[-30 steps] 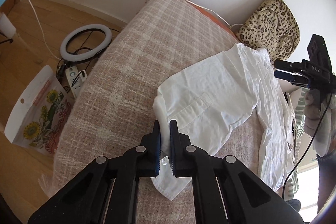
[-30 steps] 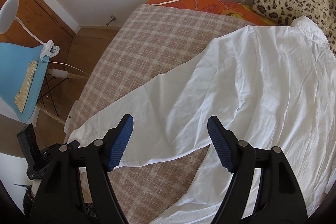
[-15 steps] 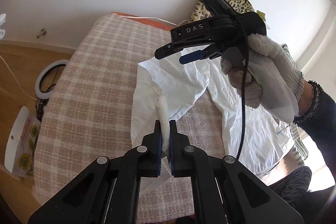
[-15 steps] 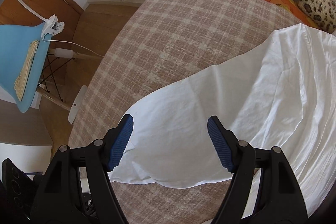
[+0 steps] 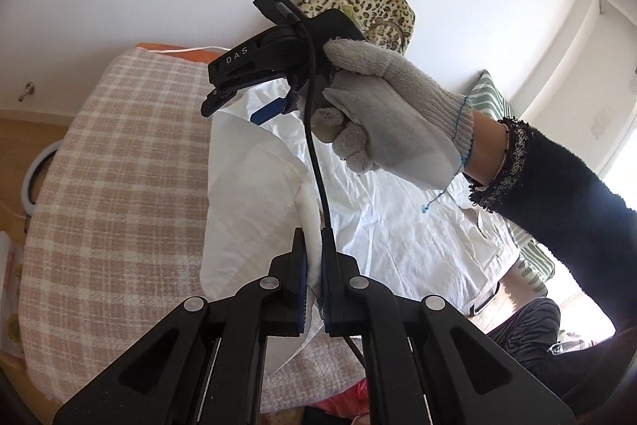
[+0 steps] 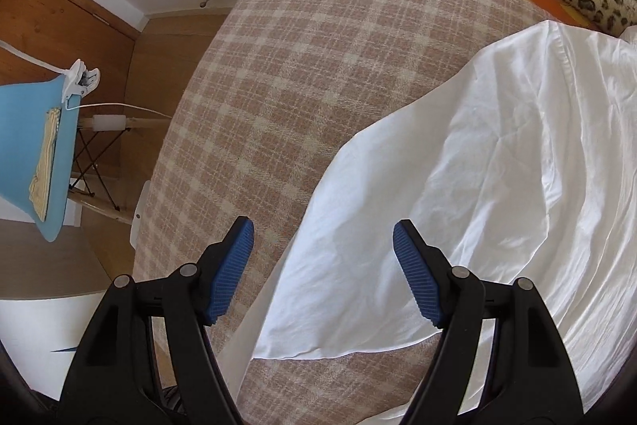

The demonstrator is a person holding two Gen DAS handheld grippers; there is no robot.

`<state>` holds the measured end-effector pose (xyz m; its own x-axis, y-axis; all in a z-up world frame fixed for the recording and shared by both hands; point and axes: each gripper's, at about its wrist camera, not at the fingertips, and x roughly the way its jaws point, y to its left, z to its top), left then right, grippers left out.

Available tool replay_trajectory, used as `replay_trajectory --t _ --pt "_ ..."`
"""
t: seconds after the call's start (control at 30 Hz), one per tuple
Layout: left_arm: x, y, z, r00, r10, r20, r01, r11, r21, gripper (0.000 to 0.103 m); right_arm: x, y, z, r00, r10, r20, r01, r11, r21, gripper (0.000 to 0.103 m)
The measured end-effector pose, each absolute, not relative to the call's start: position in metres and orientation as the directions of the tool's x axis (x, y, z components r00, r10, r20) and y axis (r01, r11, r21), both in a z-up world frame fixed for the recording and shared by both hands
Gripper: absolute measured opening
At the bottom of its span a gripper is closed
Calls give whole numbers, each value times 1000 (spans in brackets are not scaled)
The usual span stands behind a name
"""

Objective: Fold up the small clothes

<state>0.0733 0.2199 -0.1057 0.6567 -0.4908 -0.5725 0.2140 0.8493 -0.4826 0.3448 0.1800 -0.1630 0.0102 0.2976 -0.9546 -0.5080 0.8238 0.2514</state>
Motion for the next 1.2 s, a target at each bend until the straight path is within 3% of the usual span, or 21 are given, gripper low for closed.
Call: replay_trajectory --t 0.1,0.2,0.33,0.5,0.77,0.9,0.97,1.07,1.2 --pt "74 210 -99 657 -503 -562 242 846 -475 4 361 175 -171 22 271 -962 -489 843 226 75" --pt "74 203 -96 657 -513 -552 265 843 -468 4 375 176 -178 24 243 -970 -501 842 199 65" --pt "74 200 -96 649 -531 -545 281 833 -477 4 402 175 -185 52 187 -981 -516 846 134 64" --pt "72 197 -98 628 -569 -530 311 809 -499 4 445 152 -189 -9 210 -978 -450 872 191 64" --pt "76 177 -93 597 -607 -525 375 789 -486 4 459 167 -195 -2 143 -990 -492 862 125 62" --pt "75 170 -93 578 -623 -527 400 779 -482 4 461 171 -195 -14 130 -991 -498 859 120 33" --pt "75 167 -93 571 -626 -531 409 778 -478 4 461 171 -194 -12 120 -993 -507 855 110 29" --pt "75 165 -91 564 -633 -531 418 773 -478 4 460 162 -189 15 124 -992 -512 853 99 9" --pt "74 155 -87 556 -633 -538 429 774 -466 4 455 145 -164 83 170 -982 -536 838 100 5"
